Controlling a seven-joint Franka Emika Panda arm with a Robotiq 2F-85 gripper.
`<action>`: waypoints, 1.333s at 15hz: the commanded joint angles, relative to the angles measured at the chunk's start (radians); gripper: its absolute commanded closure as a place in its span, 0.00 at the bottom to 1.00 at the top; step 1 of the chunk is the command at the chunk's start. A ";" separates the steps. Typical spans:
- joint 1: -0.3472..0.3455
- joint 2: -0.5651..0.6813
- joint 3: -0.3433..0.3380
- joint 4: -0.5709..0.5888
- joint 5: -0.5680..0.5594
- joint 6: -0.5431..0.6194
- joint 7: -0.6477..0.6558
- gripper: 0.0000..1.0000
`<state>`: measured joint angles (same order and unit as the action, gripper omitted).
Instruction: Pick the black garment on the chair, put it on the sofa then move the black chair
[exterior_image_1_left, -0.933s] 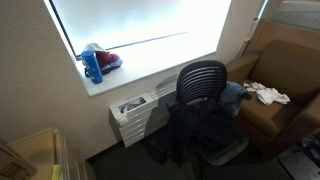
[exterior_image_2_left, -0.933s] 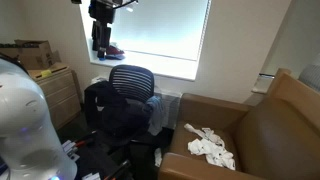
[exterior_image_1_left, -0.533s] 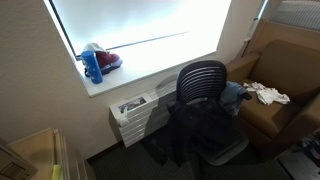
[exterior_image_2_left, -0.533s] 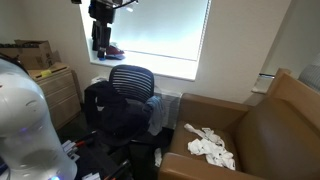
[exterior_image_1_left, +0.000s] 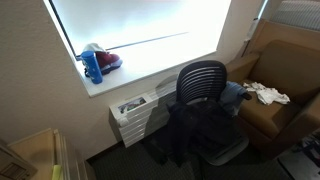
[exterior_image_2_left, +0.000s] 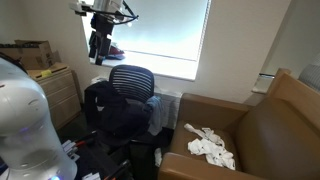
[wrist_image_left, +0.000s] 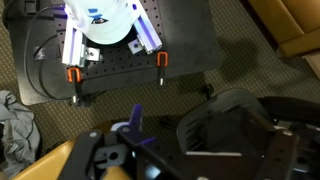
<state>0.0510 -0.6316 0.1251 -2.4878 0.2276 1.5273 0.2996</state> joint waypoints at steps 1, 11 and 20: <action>0.047 0.244 0.117 0.042 0.014 0.038 0.042 0.00; 0.214 0.629 0.249 0.166 -0.303 0.173 0.276 0.00; 0.282 0.809 0.236 0.173 -0.354 0.683 0.602 0.00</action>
<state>0.2682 0.0717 0.3613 -2.3253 -0.0578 2.0181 0.7511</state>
